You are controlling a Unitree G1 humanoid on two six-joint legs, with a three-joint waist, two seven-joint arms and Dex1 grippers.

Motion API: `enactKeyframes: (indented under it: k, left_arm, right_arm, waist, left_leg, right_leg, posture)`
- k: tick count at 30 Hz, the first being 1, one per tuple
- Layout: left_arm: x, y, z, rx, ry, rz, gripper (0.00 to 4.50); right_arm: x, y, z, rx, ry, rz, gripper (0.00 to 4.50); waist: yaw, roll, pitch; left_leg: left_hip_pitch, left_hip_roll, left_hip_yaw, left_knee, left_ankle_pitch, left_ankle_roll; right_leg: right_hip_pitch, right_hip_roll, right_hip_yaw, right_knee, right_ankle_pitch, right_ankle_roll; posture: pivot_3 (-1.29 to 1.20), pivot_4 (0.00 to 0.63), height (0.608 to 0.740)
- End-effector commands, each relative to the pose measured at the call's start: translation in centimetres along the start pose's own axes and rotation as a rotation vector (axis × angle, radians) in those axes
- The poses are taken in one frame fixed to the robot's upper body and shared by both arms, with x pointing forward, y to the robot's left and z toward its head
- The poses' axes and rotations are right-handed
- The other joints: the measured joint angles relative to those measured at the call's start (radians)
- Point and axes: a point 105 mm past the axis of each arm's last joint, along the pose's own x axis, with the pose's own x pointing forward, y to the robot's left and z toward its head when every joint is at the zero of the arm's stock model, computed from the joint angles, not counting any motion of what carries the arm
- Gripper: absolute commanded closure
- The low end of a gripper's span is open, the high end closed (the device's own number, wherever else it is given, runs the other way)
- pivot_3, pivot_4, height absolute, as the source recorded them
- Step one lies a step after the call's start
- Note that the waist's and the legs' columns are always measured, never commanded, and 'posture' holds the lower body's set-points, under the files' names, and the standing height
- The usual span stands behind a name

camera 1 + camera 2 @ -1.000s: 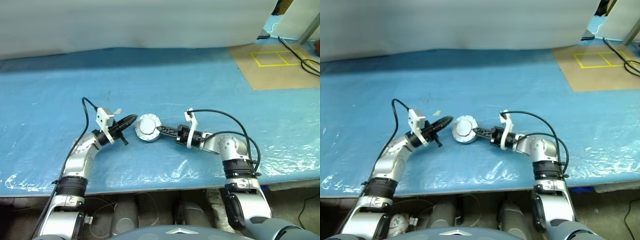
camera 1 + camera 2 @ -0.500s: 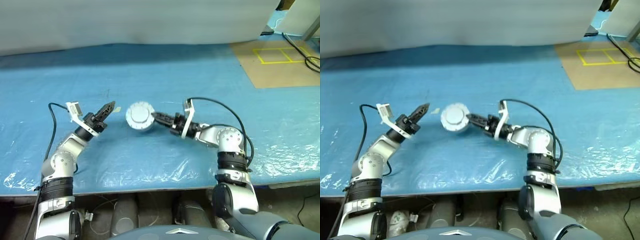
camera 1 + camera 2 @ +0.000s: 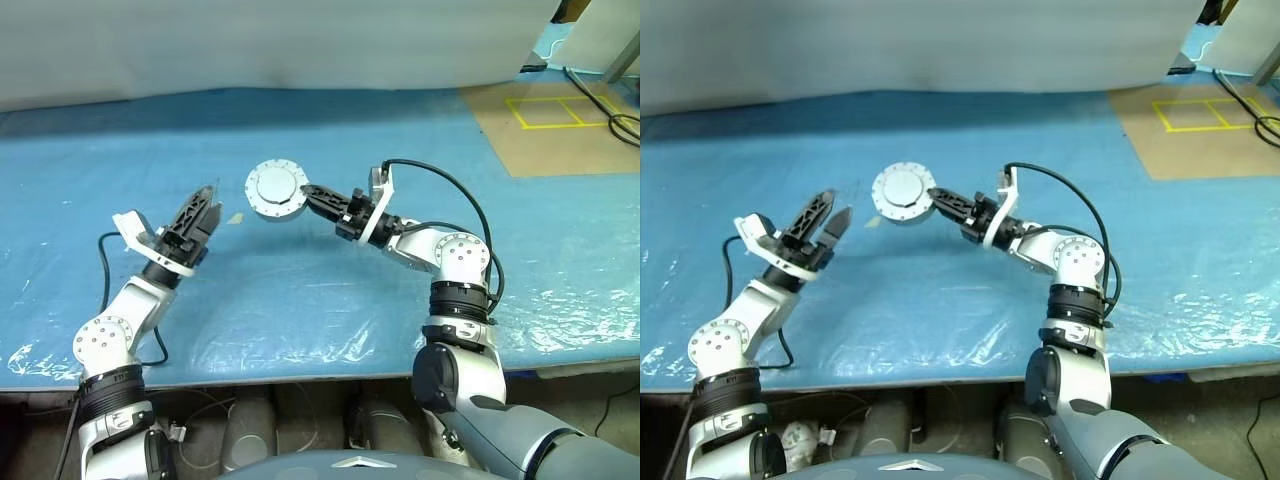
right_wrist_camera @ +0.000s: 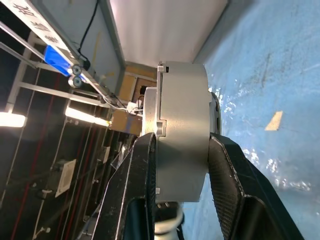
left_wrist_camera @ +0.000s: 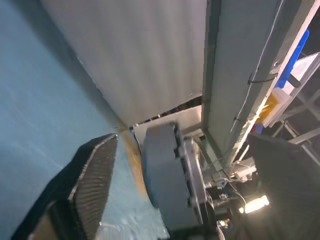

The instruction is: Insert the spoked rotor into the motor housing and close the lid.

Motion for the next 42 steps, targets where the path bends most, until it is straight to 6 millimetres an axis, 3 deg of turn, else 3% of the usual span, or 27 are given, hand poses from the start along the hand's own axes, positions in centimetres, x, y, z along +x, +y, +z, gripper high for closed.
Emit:
enactKeyframes:
  k: [1, 6, 14, 26, 31, 36, 39, 42]
  left_arm:
    - [-0.1, -0.4, 0.0, -0.069, 0.023, -0.010, 0.02]
    - [1.8, -0.5, -1.1, -0.102, 0.054, -0.018, 0.02]
    - [2.9, -3.9, -3.6, -0.207, 0.152, -0.211, 0.02]
    - [5.8, -0.6, -4.5, -0.198, 0.096, -0.111, 0.02]
    - [5.9, 0.5, -5.8, -0.194, 0.112, -0.084, 0.02]
    - [6.2, 0.6, -5.3, -0.075, 0.067, -0.081, 0.02]
    - [6.4, 0.4, -4.8, -0.075, 0.024, -0.098, 0.56]
    - [6.7, 0.7, -5.0, -0.069, 0.033, -0.077, 1.53]
  right_arm:
    - [0.9, 3.5, 0.7, -0.031, -0.009, 0.154, 3.32]
    - [0.8, 3.9, 0.5, -0.034, 0.007, 0.165, 3.32]
    - [0.8, 3.6, 0.0, -0.029, 0.030, 0.146, 3.32]
    - [0.8, 3.5, -0.1, -0.038, 0.043, 0.130, 3.32]
    - [0.8, 3.4, -0.3, -0.041, 0.046, 0.123, 3.32]
    - [0.8, 3.2, -0.3, -0.043, 0.044, 0.113, 3.32]
    - [0.9, 3.2, -0.3, -0.044, 0.042, 0.113, 3.32]
    - [0.9, 3.3, -0.3, -0.044, 0.042, 0.113, 3.32]
  waist:
    - [0.001, 0.000, 0.000]
    - [0.003, -0.001, 0.000]
    - [0.000, -0.001, 0.001]
    - [0.002, -0.001, 0.001]
    - [0.001, -0.001, 0.001]
    - [0.001, -0.001, 0.001]
    - [0.001, -0.001, 0.001]
    - [0.001, -0.001, 0.001]
  left_leg:
    - [0.000, 0.000, 0.000, 0.000, 0.000, 0.000]
    - [0.000, 0.000, -0.002, 0.002, 0.000, 0.000]
    - [0.001, 0.000, -0.003, 0.007, 0.000, 0.000]
    - [0.002, -0.001, -0.005, 0.010, 0.000, 0.000]
    - [0.004, 0.000, -0.006, 0.010, 0.000, 0.000]
    - [0.004, 0.000, -0.006, 0.010, 0.000, 0.000]
    - [0.004, 0.000, -0.006, 0.011, 0.000, 0.000]
    - [0.004, 0.000, -0.006, 0.011, 0.000, 0.000]
  right_leg:
    - [0.000, 0.000, 0.000, 0.000, 0.000, 0.000]
    - [0.002, 0.000, 0.000, 0.000, 0.002, 0.003]
    - [0.006, 0.000, 0.000, 0.000, 0.003, 0.005]
    - [0.009, -0.001, 0.000, 0.000, 0.004, 0.006]
    - [0.011, -0.001, 0.000, 0.000, 0.004, 0.006]
    - [0.012, -0.001, 0.000, 0.001, 0.004, 0.006]
    - [0.012, -0.001, 0.000, 0.001, 0.004, 0.006]
    - [0.012, -0.001, 0.000, 0.001, 0.004, 0.006]
  posture:
    - [0.00, 0.150, 0.740]
    - [0.00, 0.150, 0.740]
    - [0.00, 0.150, 0.740]
    - [0.00, 0.150, 0.740]
    - [0.00, 0.150, 0.740]
    - [0.00, 0.150, 0.740]
    - [0.00, 0.150, 0.740]
    - [0.00, 0.150, 0.740]
